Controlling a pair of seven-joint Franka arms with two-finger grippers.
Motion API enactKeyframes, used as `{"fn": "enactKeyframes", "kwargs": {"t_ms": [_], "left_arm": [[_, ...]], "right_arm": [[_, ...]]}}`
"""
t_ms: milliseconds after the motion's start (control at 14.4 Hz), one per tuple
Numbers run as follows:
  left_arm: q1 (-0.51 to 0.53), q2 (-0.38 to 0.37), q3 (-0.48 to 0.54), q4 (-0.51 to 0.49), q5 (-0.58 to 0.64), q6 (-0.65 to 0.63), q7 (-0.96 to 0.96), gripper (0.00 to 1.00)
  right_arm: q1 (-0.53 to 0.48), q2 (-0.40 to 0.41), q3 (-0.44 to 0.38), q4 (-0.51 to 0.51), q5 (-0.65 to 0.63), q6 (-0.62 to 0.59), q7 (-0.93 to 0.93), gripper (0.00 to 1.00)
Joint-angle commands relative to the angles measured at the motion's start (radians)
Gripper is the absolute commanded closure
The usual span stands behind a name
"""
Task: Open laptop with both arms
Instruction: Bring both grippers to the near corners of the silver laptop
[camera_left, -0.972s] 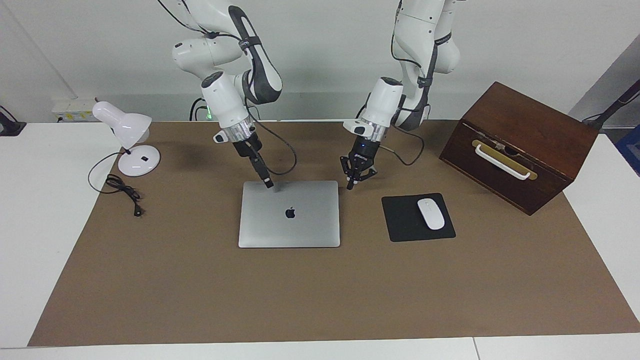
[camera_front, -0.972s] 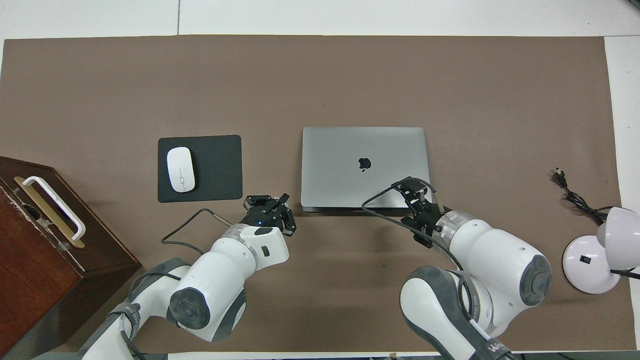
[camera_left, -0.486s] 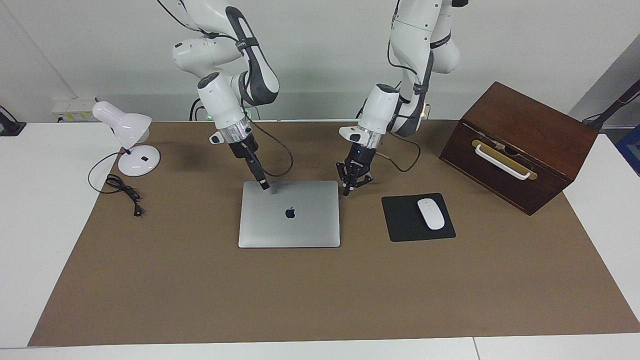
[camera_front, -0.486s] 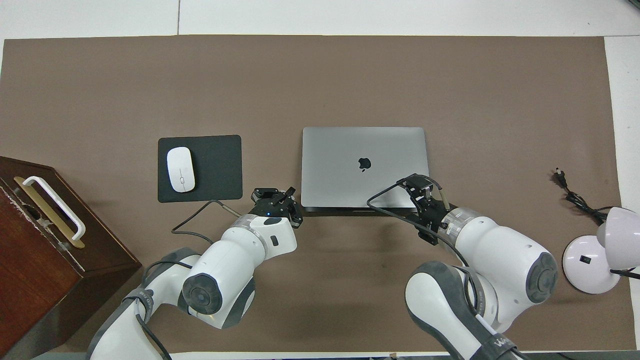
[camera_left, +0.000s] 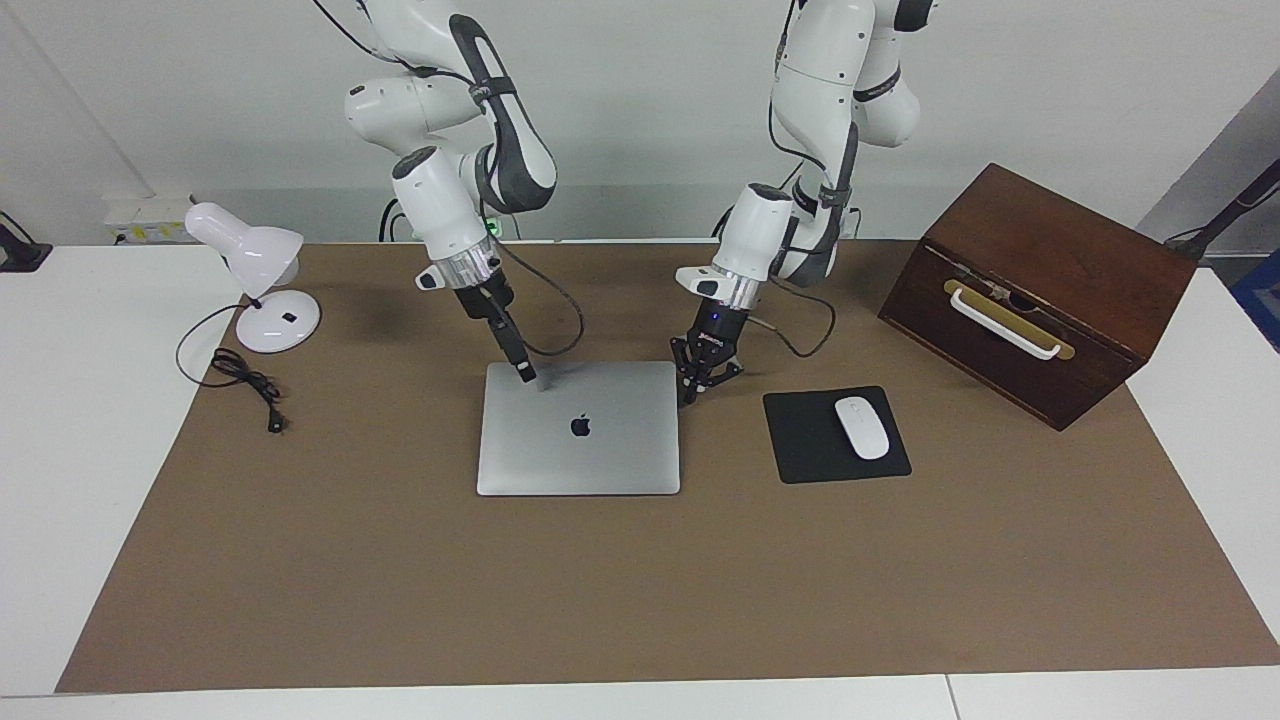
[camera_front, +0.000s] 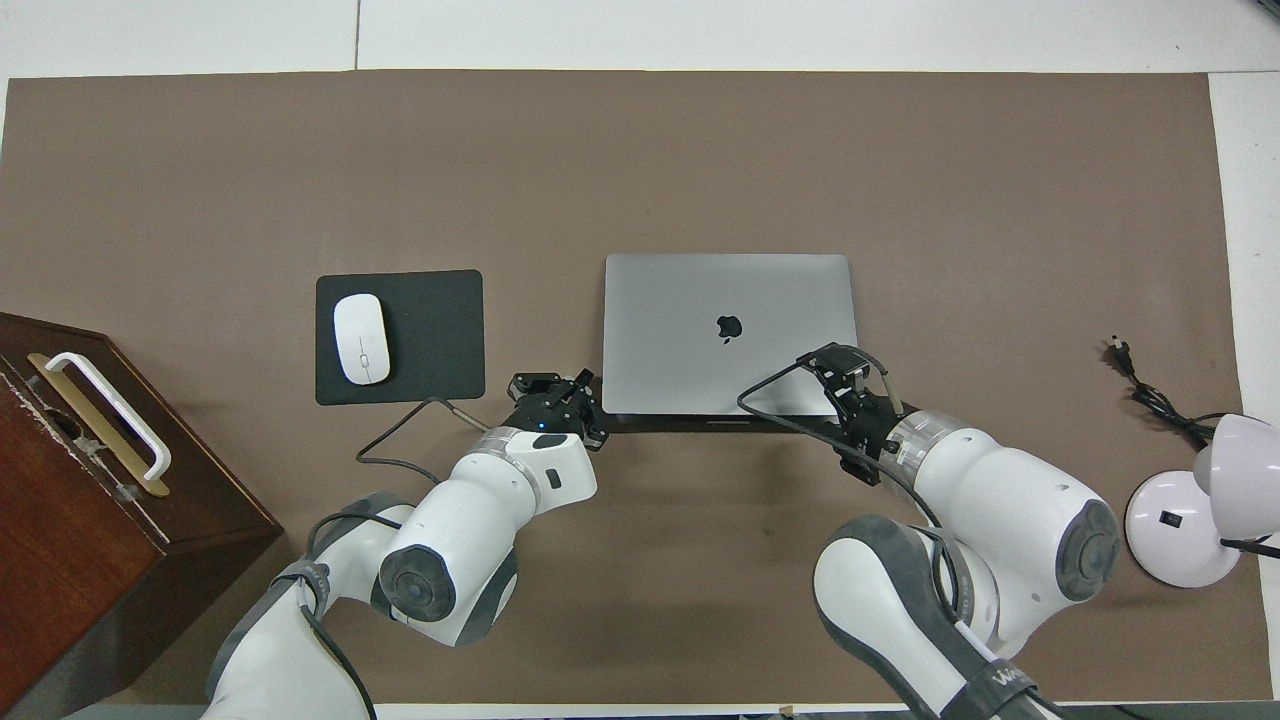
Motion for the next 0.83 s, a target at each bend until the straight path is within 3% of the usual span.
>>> {"fn": "enactKeyframes", "kwargs": {"t_ms": [0, 208, 764], "left_arm": [[-0.015, 0.022, -0.001, 0.019, -0.014, 0.030, 0.012, 1.00], [-0.020, 0.004, -0.001, 0.005, -0.014, 0.032, 0.012, 1.00], [-0.037, -0.002, -0.005, 0.004, -0.016, 0.032, 0.004, 1.00]], "right_arm": [[0.006, 0.018, -0.011, 0.022, 0.037, 0.025, -0.054, 0.00], [0.012, 0.051, -0.009, 0.022, 0.064, 0.094, -0.056, 0.00], [0.021, 0.068, -0.009, 0.047, 0.101, 0.099, -0.070, 0.00]]}}
